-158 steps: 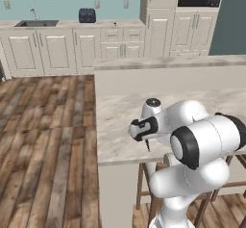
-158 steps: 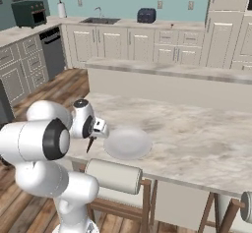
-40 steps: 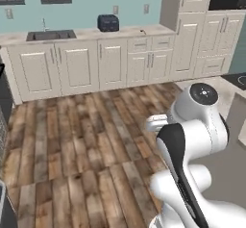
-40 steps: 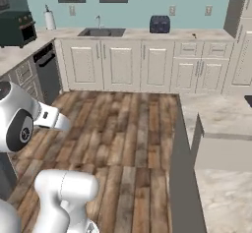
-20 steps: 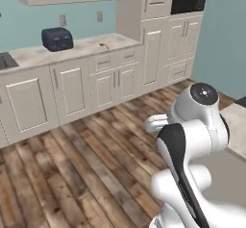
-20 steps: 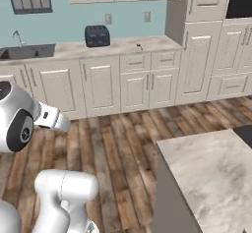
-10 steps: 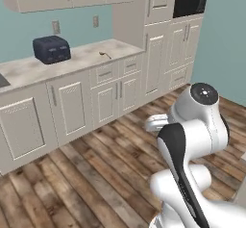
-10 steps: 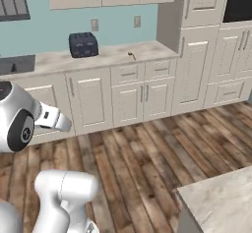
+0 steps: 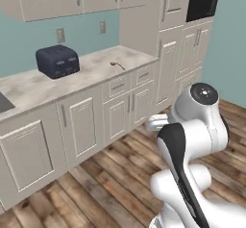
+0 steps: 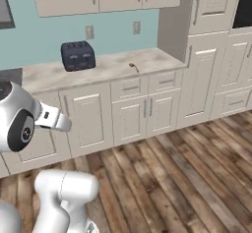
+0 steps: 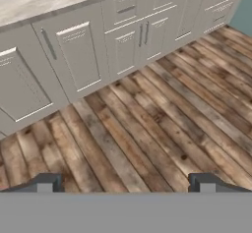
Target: Take the fork and place it on the left side of the plate. Then take the spoon and place it on the right side of the plate. Make sure they're directly next to the plate.
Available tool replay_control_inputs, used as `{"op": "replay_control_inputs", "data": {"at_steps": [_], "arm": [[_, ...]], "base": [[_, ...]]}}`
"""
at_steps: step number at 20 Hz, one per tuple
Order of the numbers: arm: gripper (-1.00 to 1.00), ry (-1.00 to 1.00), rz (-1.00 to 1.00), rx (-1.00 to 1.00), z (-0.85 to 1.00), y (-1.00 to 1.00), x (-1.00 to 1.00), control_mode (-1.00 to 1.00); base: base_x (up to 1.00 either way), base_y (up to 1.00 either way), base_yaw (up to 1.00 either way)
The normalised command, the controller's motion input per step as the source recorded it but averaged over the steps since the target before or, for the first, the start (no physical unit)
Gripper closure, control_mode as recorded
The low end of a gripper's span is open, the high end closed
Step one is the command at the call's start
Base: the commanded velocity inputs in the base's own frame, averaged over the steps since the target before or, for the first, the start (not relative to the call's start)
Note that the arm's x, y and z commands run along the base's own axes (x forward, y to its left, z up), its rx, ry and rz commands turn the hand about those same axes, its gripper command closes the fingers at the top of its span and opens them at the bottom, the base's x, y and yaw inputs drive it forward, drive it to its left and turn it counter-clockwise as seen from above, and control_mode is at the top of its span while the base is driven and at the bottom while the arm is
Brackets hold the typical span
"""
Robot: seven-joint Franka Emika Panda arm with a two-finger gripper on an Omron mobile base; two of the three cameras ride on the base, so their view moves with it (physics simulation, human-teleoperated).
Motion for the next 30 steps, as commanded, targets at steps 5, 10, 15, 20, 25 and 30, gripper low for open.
{"op": "replay_control_inputs", "data": {"at_steps": [5,10,15,20,25,30], "arm": [[-1.0,0.0,0.0,0.0,0.0,0.0,0.0,1.0],[-1.0,0.0,0.0,0.0,0.0,0.0,0.0,1.0],[-1.0,0.0,0.0,0.0,0.0,0.0,0.0,1.0],[-1.0,0.0,0.0,0.0,0.0,0.0,0.0,1.0],[-1.0,0.0,0.0,0.0,0.0,0.0,0.0,1.0],[-1.0,0.0,0.0,0.0,0.0,0.0,0.0,1.0]], "base": [[1.0,0.08,-0.08],[1.0,-0.07,0.03],[1.0,-0.3,0.18],[0.99,-0.5,0.29],[0.85,-0.63,0.33],[0.83,-0.58,0.34]]}}
